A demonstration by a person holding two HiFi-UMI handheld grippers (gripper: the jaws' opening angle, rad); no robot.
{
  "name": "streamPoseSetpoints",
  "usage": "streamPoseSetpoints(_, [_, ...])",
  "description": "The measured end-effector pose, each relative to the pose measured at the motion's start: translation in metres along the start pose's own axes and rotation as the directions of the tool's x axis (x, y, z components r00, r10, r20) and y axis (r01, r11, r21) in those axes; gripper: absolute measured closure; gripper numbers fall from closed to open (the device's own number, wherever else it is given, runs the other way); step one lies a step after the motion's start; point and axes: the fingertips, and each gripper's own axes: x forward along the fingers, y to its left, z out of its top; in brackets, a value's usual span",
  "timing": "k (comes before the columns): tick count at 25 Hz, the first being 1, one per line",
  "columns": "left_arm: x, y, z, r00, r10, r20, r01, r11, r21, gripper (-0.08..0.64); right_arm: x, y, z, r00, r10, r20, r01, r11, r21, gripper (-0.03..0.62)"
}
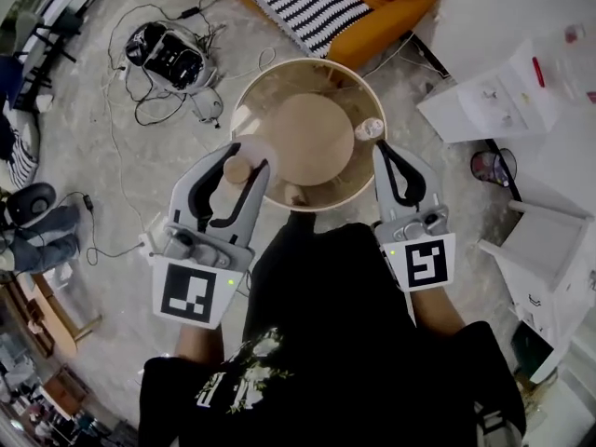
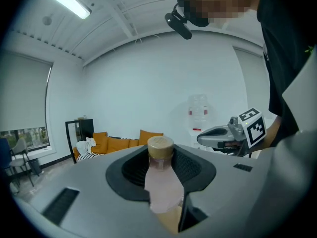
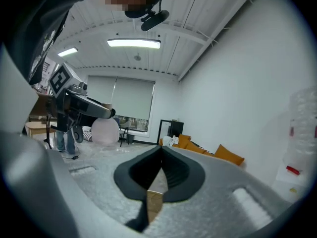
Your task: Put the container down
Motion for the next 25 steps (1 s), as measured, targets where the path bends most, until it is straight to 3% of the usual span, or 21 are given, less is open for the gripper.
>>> streamPoseSetpoints(5, [0.05,0.027,-0.015,0.996,-0.086,-0.028,0.086,0.996,0.013,0.413,0.031,-0.015,-0.019,0.997,-0.056,-0.058,0.056,0.998,0.002,0.597])
streamPoseSetpoints(12, [0.118,0.022,-0.041,0.993,-0.103,-0.065,0.104,0.994,0.02,0.413,0.054,-0.059,-0.076,0.991,-0.038,-0.132,0.044,0.998,0.041,0.597])
streamPoseSetpoints(19, [0.153,0.022,-0.049,0.997,0.018,-0.069,-0.022,0.999,-0.049,0.413,0.094,-0.073,-0.103,0.986,0.114,-0.118,-0.106,0.992,0.072,0.597])
streamPoseSetpoints(25, [0.178,0.023,-0.056,0.99,0.126,-0.069,-0.132,0.988,-0.078,0.413,0.122,-0.081,-0.115,0.961,0.25,-0.12,-0.245,0.968,0.057,0.597])
